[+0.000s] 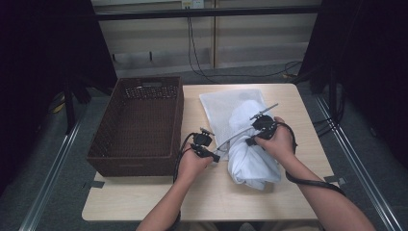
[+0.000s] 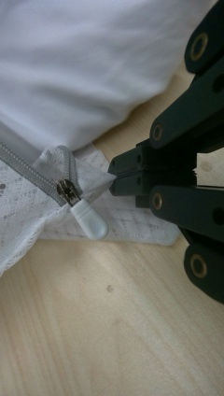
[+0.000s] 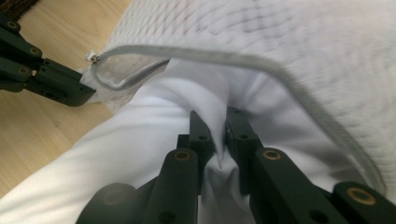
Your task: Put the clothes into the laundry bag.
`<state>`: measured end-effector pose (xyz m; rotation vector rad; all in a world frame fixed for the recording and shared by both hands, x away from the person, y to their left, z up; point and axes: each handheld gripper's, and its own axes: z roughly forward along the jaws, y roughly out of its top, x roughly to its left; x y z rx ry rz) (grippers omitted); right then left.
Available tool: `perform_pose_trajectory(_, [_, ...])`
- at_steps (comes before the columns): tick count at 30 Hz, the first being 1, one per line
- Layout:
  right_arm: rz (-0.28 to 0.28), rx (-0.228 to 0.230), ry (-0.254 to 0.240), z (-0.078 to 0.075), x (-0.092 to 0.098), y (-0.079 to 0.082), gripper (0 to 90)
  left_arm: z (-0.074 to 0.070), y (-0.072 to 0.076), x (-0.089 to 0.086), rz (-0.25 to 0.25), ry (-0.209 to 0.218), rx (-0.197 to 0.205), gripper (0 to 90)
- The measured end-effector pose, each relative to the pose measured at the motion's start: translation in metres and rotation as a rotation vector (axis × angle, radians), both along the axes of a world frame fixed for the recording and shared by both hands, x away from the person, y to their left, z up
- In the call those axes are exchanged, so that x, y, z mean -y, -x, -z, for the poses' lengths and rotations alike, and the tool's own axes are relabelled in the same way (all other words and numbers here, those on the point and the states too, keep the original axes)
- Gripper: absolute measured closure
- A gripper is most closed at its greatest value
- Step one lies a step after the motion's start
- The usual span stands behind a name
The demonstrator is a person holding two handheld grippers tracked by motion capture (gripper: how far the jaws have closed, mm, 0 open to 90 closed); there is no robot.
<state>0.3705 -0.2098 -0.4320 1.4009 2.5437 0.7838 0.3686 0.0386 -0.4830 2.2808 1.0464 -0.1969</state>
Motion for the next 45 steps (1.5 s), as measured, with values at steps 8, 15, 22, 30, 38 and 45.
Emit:
perform_pose_trajectory(8, [-0.040, -0.012, -0.002, 0.000, 0.002, 0.002, 83.0, -0.022, 0.007, 0.002, -0.028, 0.007, 0.124, 82.2])
perform_pose_trajectory(15, [-0.053, -0.010, 0.002, -0.001, 0.001, 0.002, 82.9, -0.040, 0.019, 0.011, -0.004, 0.009, 0.273, 75.1])
perform_pose_trajectory(22, [-0.060, -0.009, 0.009, -0.001, 0.001, 0.002, 82.9, -0.041, 0.016, 0.013, -0.025, -0.017, 0.279, 77.8])
perform_pose_trajectory(30, [-0.062, -0.012, 0.006, 0.000, 0.000, 0.003, 82.9, -0.018, 0.010, 0.021, 0.001, 0.036, 0.233, 90.0])
perform_pose_trajectory(38, [-0.066, -0.017, 0.008, -0.001, 0.000, 0.002, 82.9, 0.009, 0.004, 0.038, -0.017, -0.006, 0.263, 90.0])
perform_pose_trajectory(45, [-0.046, -0.026, -0.009, -0.001, 0.001, 0.001, 83.0, 0.013, 0.007, 0.044, -0.031, 0.025, 0.216, 90.0])
